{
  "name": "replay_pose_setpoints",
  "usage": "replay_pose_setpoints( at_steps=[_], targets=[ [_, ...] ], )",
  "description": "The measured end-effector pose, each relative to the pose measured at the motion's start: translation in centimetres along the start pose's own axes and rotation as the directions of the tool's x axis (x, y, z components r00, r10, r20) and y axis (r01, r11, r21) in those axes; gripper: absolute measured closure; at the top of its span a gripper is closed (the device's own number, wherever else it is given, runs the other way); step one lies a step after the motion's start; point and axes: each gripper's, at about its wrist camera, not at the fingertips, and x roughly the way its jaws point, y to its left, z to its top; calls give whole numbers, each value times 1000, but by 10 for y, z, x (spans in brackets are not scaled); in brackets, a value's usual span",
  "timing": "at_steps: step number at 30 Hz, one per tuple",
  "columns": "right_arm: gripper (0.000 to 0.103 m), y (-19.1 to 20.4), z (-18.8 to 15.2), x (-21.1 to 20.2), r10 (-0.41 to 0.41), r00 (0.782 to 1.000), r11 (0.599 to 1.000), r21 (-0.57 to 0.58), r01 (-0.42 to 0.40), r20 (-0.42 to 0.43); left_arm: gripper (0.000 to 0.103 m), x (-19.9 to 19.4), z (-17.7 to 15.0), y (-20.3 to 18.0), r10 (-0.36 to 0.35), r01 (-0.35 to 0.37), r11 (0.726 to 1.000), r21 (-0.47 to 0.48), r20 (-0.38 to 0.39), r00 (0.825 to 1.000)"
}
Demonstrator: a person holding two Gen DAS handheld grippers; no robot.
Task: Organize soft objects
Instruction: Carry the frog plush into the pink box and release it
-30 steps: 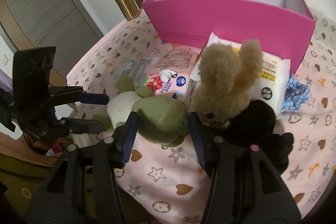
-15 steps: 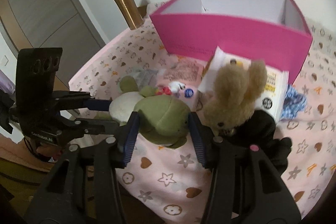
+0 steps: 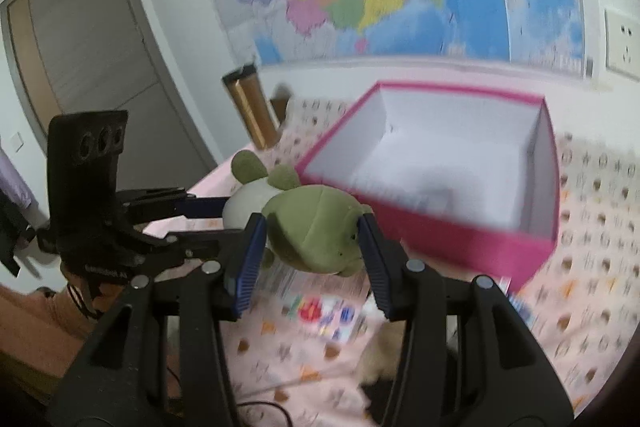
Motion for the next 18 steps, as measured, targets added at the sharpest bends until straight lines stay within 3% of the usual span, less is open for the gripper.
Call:
replay_pose_setpoints(
  at_steps=[6, 18],
  targets=[
    [52, -24, 40, 19, -17, 999, 999, 30, 16, 27, 47, 27, 40, 20, 29, -29, 1000, -12, 0, 1000],
    [52, -87, 65, 95, -50, 995, 986, 155, 63, -86, 47, 108, 67, 57, 90, -96, 994, -44, -119, 989]
  ],
)
